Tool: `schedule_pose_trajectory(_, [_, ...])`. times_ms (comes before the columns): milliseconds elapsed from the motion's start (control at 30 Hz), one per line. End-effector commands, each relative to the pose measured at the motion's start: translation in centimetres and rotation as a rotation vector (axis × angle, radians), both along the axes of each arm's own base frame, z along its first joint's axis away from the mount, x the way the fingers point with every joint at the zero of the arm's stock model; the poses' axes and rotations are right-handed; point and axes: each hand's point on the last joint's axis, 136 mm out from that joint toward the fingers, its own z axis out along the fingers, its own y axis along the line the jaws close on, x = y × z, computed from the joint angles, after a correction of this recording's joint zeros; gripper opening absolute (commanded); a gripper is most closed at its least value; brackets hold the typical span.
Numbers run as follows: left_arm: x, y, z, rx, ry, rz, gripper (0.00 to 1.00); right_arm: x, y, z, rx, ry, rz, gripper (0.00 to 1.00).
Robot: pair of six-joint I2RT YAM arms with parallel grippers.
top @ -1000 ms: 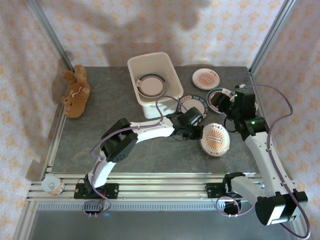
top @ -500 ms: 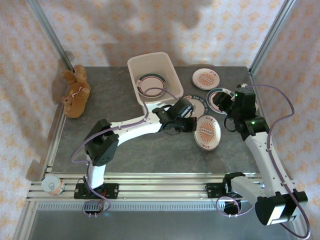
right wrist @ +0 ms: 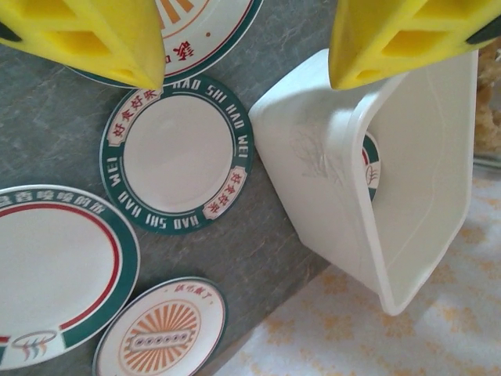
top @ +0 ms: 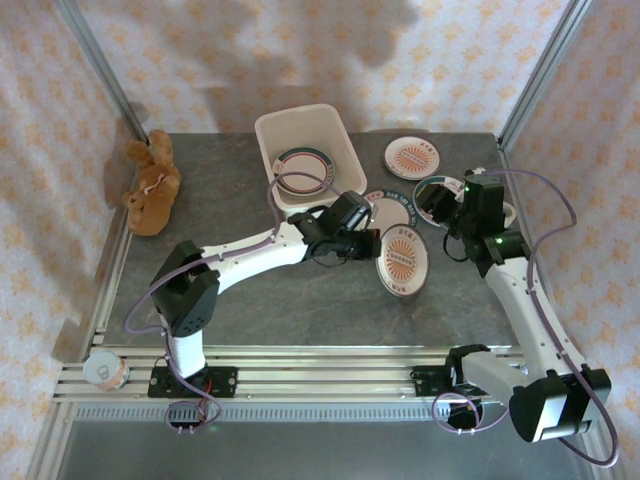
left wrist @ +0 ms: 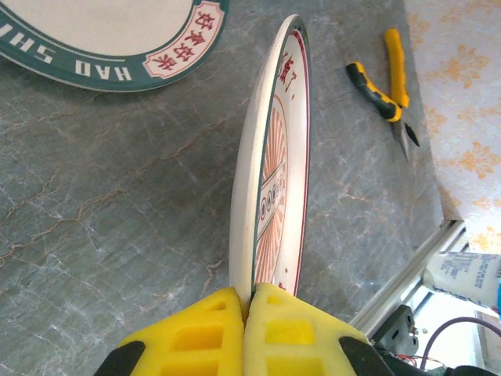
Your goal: Place the plates into the plastic bin on the countertop
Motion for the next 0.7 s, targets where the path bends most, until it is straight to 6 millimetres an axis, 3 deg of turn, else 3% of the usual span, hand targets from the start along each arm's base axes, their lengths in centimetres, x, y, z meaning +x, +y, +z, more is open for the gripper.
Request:
schedule_pose_trajectory(0, [-0.3,1.0,1.9,-0.020,-0.025,-0.020,0.00,0.5,0.9,-0.4,0.019,0.003,0.052,0.57])
schedule_pose_trajectory(333, [-1.9,3.4,-0.8,-0.007,0.021,0.005,0.00,0.7,1.8,-1.6,0.042,0.045,0.097,0.52])
schedule_pose_trajectory(667, [-3.8,8.7,-4.4,0.083,0.054,0.077,0.00,1.3,3.2,-2.4,0.068,0.067,0.142,0.51])
